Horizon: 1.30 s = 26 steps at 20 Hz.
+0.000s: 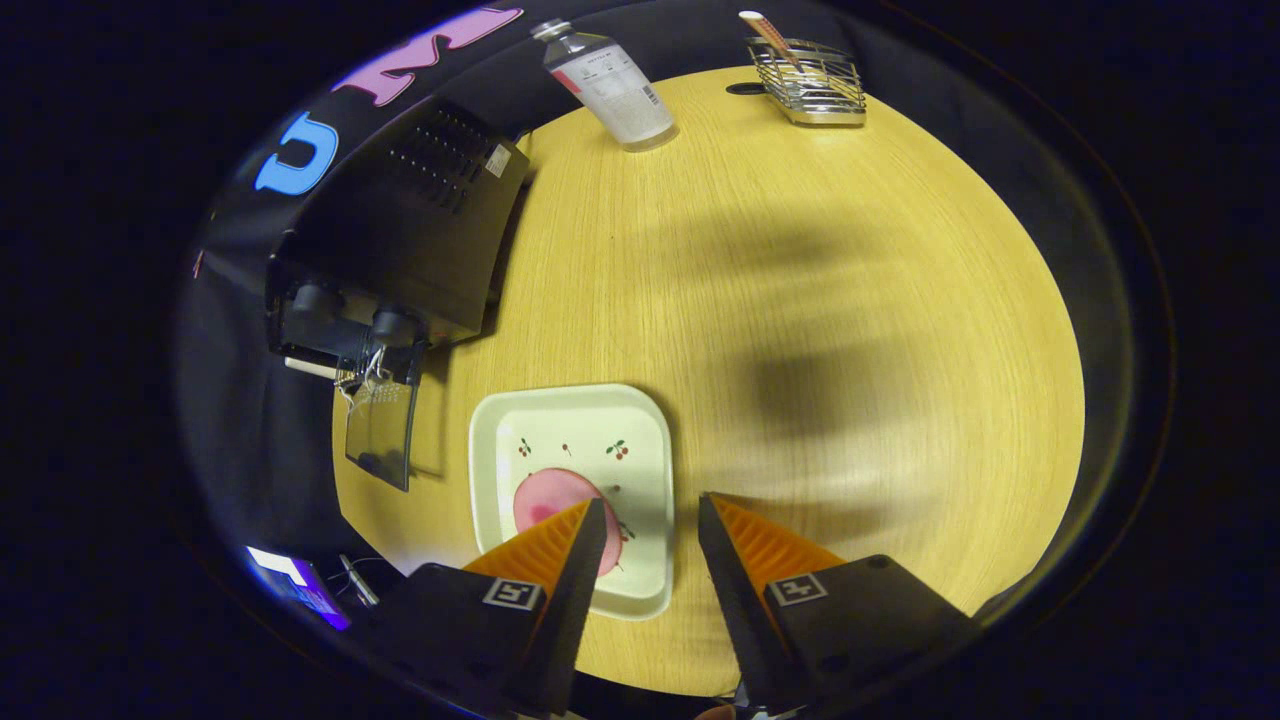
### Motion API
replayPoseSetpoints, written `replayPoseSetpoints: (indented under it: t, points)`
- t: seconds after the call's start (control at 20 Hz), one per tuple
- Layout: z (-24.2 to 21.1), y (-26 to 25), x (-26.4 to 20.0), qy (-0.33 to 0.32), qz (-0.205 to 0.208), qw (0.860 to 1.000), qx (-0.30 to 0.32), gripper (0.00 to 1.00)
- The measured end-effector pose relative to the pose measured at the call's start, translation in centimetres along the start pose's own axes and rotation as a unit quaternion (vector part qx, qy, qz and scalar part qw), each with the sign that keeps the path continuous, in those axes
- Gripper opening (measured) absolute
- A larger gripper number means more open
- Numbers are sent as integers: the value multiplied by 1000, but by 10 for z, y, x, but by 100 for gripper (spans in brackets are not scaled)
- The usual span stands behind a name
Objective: Open the toaster oven, put the food inside, and close the toaster oven door.
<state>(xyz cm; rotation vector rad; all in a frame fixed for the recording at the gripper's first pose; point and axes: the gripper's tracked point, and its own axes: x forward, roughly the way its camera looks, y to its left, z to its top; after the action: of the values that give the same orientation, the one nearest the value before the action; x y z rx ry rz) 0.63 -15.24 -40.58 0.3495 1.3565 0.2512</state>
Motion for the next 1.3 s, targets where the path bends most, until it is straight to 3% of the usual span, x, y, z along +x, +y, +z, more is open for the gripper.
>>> replayPoseSetpoints:
  t: [0.15,0.25,0.45,0.65,0.85,1.1,1.3]
  points:
    - [0,-11,5,11,-36,998,-42,24]
    - [2,-8,5,10,-29,999,-43,13]
    - [1,-6,3,5,-2,1000,-10,6]
    - [-10,2,7,28,56,997,46,6]
    - [-19,9,0,6,79,993,83,6]
    - [-26,28,-10,-30,127,979,158,6]
    - [-36,47,-20,-48,130,976,167,6]
